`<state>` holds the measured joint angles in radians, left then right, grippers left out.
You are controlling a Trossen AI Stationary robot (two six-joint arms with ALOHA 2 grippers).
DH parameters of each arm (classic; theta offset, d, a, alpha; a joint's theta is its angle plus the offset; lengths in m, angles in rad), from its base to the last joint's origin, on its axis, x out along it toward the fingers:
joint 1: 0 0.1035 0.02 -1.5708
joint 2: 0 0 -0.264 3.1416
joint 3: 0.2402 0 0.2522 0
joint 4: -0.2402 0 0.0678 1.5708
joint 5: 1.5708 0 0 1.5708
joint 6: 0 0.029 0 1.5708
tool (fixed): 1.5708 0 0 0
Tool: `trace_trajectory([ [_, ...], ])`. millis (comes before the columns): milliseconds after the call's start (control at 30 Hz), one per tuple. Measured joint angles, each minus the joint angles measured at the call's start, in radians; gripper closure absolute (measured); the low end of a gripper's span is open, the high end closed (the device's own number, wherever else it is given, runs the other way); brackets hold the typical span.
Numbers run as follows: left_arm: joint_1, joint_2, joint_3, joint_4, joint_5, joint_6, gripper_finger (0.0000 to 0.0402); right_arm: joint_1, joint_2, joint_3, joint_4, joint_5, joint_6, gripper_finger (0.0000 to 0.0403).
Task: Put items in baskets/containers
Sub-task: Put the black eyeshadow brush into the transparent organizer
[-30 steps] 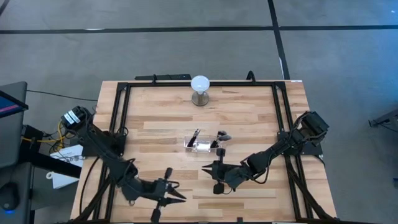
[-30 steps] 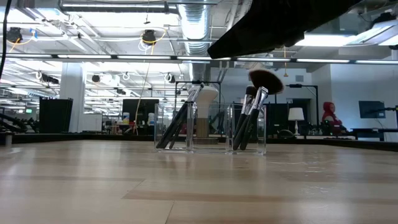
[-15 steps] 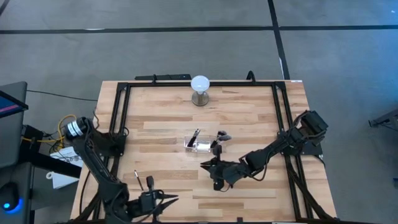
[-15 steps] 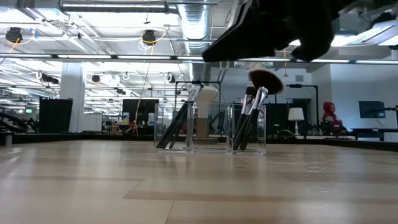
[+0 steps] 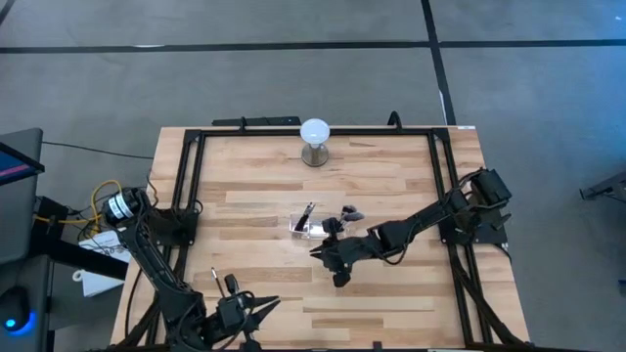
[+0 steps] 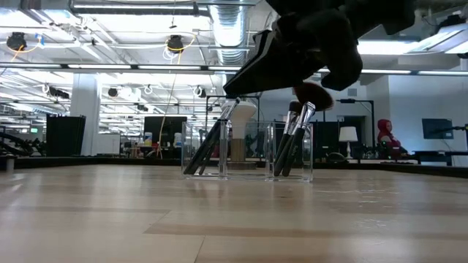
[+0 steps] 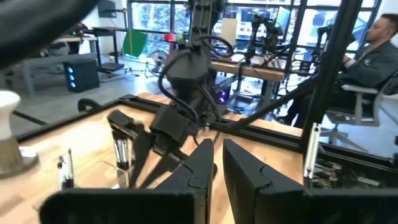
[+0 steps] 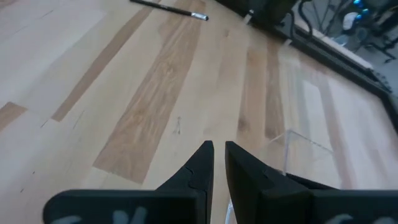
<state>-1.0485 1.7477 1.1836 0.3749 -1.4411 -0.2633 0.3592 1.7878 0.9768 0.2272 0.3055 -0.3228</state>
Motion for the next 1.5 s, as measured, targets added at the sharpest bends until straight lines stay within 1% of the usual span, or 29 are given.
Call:
trace_trajectory([
  [167, 0.004, 0.001, -0.068, -0.002, 0.051, -0.125, 0.0369, -0.001, 0.0, 0.0, -0.009, -0.019, 0.0, 0.037],
  [233, 0.008, 0.001, -0.09, -0.001, 0.098, -0.202, 0.0369, 0.007, 0.0, 0.0, -0.01, -0.019, 0.0, 0.037],
  [367, 0.008, -0.03, -0.101, -0.045, 0.262, -0.388, 0.0369, 0.04, -0.009, 0.0, -0.018, -0.018, 0.0, 0.037],
  [467, 0.022, -0.065, -0.097, -0.217, 0.414, -0.646, 0.0369, 0.074, -0.021, 0.0, -0.033, -0.018, 0.002, 0.037],
  [533, 0.051, -0.067, -0.099, -0.376, 0.556, -0.85, 0.0372, 0.095, -0.03, 0.0, -0.051, -0.015, 0.009, 0.037],
  [600, 0.092, -0.065, -0.1, -0.525, 0.747, -1.044, 0.0376, 0.116, -0.04, 0.0, -0.064, -0.015, 0.021, 0.037],
  [733, 0.162, -0.058, -0.1, -0.798, 1.277, -1.415, 0.0392, 0.153, -0.071, 0.0, -0.133, 0.011, 0.064, 0.037],
  [800, 0.172, -0.064, -0.1, -0.887, 1.496, -1.553, 0.0395, 0.17, -0.085, 0.0, -0.18, 0.042, 0.092, 0.037],
  [833, 0.171, -0.073, -0.1, -0.928, 1.588, -1.605, 0.0395, 0.178, -0.09, 0.0, -0.198, 0.053, 0.108, 0.037],
  [867, 0.17, -0.084, -0.1, -0.96, 1.656, -1.645, 0.0395, 0.187, -0.097, 0.0, -0.221, 0.067, 0.122, 0.037],
  [900, 0.163, -0.101, -0.1, -0.983, 1.687, -1.676, 0.0395, 0.195, -0.1, 0.0, -0.234, 0.077, 0.134, 0.037],
  [933, 0.153, -0.12, -0.1, -1.004, 1.691, -1.698, 0.0393, 0.202, -0.101, 0.0, -0.237, 0.086, 0.143, 0.037],
  [1033, 0.137, -0.18, -0.1, -1.055, 1.678, -1.776, 0.0384, 0.222, -0.101, 0.0, -0.253, 0.09, 0.156, 0.037],
  [1133, 0.129, -0.232, -0.1, -1.156, 1.652, -1.842, 0.0362, 0.236, -0.1, 0.0, -0.251, 0.09, 0.158, 0.037],
  [1200, 0.131, -0.255, -0.105, -1.23, 1.64, -1.862, 0.0341, 0.244, -0.1, 0.0, -0.251, 0.09, 0.158, 0.037],
  [1267, 0.142, -0.283, -0.137, -1.249, 1.626, -1.863, 0.0315, 0.243, -0.1, 0.0, -0.252, 0.09, 0.158, 0.037],
  [1367, 0.162, -0.32, -0.213, -1.251, 1.597, -1.871, 0.027, 0.243, -0.1, 0.0, -0.258, 0.09, 0.158, 0.037],
  [1500, 0.188, -0.342, -0.337, -1.253, 1.591, -1.935, 0.0214, 0.235, -0.099, 0.0, -0.285, 0.09, 0.157, 0.037],
])
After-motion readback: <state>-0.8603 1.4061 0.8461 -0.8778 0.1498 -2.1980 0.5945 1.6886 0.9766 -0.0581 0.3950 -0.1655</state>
